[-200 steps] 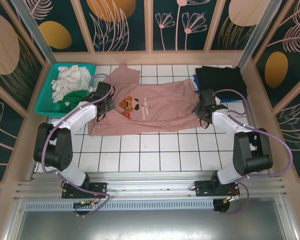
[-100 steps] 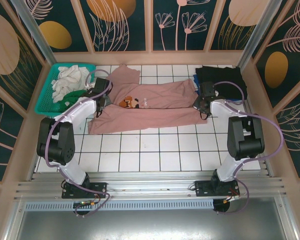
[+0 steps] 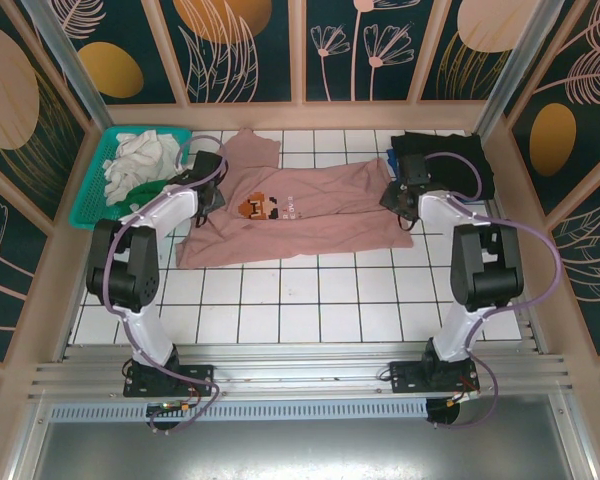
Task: Fold and stack the t-shirts
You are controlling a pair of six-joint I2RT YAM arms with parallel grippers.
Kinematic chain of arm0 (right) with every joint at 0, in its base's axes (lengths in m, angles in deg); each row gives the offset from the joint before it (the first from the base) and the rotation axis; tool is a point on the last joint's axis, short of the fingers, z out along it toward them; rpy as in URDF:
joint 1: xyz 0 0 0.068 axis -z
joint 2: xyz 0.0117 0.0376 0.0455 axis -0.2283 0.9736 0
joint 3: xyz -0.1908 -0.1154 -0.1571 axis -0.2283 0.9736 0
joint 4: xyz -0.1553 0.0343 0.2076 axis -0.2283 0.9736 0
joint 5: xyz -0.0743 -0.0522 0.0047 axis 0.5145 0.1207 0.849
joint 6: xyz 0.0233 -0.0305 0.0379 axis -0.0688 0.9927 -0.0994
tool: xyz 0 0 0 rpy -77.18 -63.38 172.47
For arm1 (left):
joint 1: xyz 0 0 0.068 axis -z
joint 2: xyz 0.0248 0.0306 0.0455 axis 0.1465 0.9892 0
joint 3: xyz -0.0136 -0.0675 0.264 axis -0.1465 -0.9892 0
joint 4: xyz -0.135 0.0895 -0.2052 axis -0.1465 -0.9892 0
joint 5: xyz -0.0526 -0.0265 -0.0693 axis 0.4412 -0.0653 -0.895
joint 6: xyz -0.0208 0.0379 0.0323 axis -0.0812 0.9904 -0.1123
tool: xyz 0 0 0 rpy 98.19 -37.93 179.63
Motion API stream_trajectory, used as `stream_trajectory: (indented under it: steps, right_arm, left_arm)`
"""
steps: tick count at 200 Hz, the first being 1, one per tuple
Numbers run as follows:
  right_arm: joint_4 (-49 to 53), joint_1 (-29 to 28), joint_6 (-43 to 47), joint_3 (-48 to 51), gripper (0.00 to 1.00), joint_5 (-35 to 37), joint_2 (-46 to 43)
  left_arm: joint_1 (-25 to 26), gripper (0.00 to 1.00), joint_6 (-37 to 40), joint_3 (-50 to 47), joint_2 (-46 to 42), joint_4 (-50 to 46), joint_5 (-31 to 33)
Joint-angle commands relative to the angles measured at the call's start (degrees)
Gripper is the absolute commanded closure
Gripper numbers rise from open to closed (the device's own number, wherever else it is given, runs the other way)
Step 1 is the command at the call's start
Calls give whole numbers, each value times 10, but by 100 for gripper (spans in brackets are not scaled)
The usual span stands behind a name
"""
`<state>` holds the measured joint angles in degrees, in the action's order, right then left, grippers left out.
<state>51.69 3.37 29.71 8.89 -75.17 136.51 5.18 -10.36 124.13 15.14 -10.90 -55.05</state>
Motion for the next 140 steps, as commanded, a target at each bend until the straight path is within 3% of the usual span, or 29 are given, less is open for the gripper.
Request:
stream_trajectory:
  steps: [1,21,32,48,68,97,140]
  right_arm:
    - [-59,-30,16,69,36,-23,-98]
    - [-155,-69,21,160,32,-101,-147]
    - [-184,-84,23,181,34,-131,-141]
    - [-182,-86,19,181,39,-119,-108]
    - [-167,-82,12,173,42,-101,-68]
    - [-185,-68,-9,203,45,-112,-48]
    - [-187,-22,-35,268,53,-118,-73]
  left_arm:
    - [14,52,13,-58,-92,39,-78]
    - [58,47,9,-109,-131,64,-124]
    - [69,45,4,-154,-146,107,-180]
    - [69,44,-4,-225,-150,166,-248]
    - [69,44,0,-261,-132,181,-250]
    - [67,43,6,-271,-104,170,-203]
    - [65,44,-6,-257,-67,83,-64]
